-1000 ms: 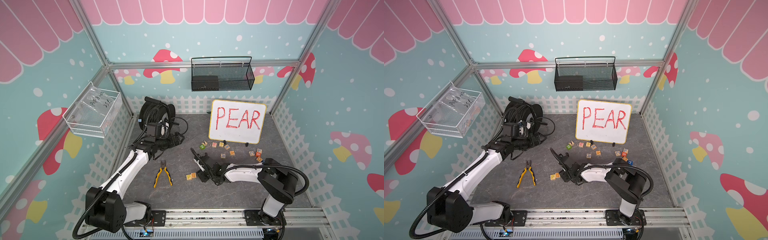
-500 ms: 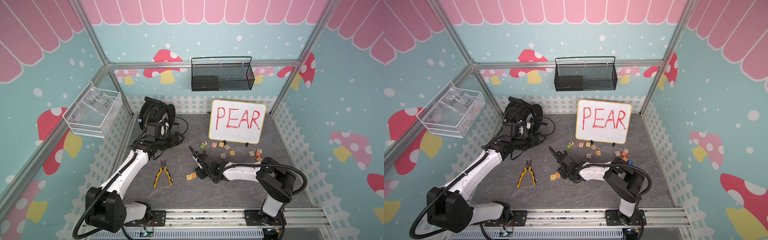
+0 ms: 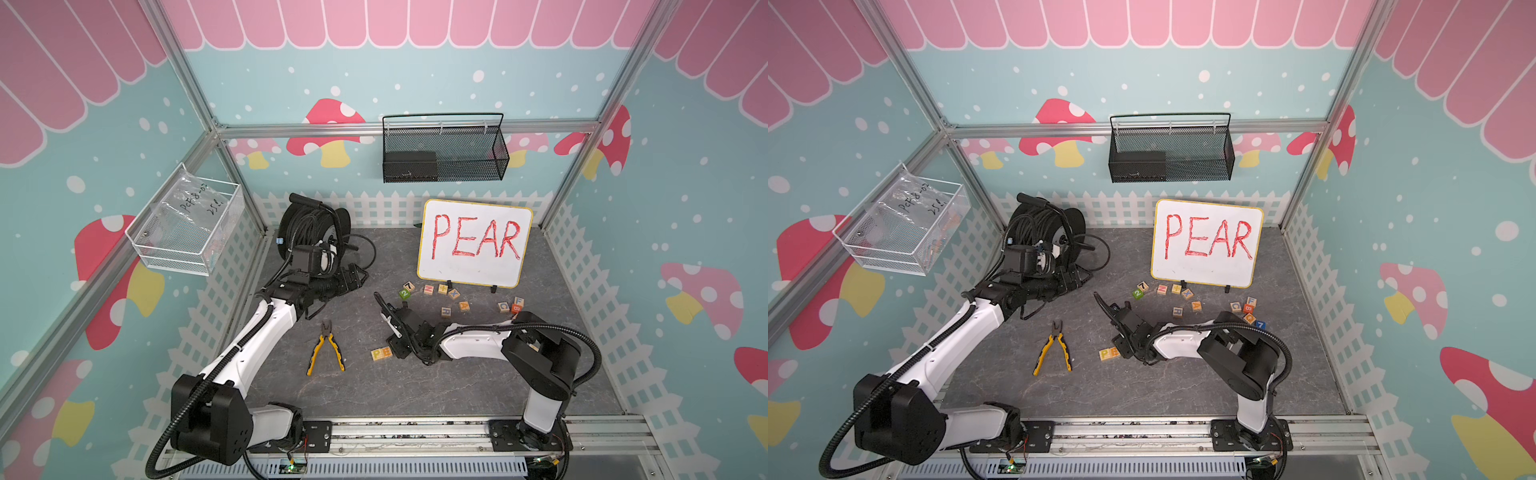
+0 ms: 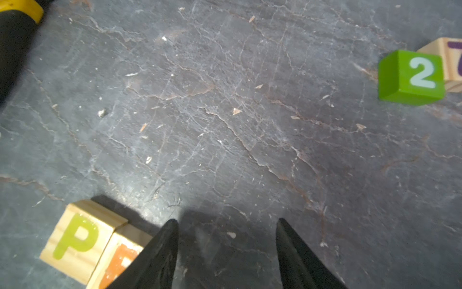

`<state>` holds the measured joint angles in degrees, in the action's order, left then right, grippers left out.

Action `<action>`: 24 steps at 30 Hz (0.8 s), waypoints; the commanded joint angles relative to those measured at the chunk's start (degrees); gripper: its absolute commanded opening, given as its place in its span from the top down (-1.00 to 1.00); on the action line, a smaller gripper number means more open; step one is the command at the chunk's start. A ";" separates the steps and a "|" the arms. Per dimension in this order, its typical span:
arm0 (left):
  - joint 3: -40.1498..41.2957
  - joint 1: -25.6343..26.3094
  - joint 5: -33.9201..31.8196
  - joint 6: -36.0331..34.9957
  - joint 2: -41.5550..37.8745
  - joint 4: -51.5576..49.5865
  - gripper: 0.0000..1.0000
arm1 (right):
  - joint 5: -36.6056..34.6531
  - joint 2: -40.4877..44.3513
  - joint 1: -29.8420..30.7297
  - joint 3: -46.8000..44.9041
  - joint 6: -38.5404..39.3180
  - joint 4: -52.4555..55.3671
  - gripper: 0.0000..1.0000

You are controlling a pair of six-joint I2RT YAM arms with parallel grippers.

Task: Spell the uppercase word “pear” with letter blocks
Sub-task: Move the letter block to the center of the board, then pick up the letter block from the center of the board.

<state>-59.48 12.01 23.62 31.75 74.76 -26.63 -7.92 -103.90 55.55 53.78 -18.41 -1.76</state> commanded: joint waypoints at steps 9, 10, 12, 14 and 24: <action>-0.02 -0.49 1.08 0.51 0.11 1.44 -0.96 | -4.48 2.05 0.08 -0.38 -1.55 0.58 -0.29; -0.01 -0.49 1.08 0.51 0.12 1.45 -0.96 | -5.61 2.34 -0.01 -0.34 -1.98 0.97 -0.30; 0.00 -0.46 1.15 0.51 0.28 1.42 -0.96 | -8.58 3.44 -0.63 -0.34 -3.37 2.02 -0.30; 0.05 -0.50 1.25 0.59 0.47 1.49 -0.96 | -11.30 4.95 -1.75 -0.64 -5.17 3.25 -0.30; -0.31 1.02 5.97 0.92 3.27 2.57 -0.96 | -14.19 11.65 -15.88 -2.37 -18.64 11.77 -0.25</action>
<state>-59.48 12.19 26.74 32.80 77.14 -25.30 -20.51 -93.12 42.17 51.77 -30.52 4.25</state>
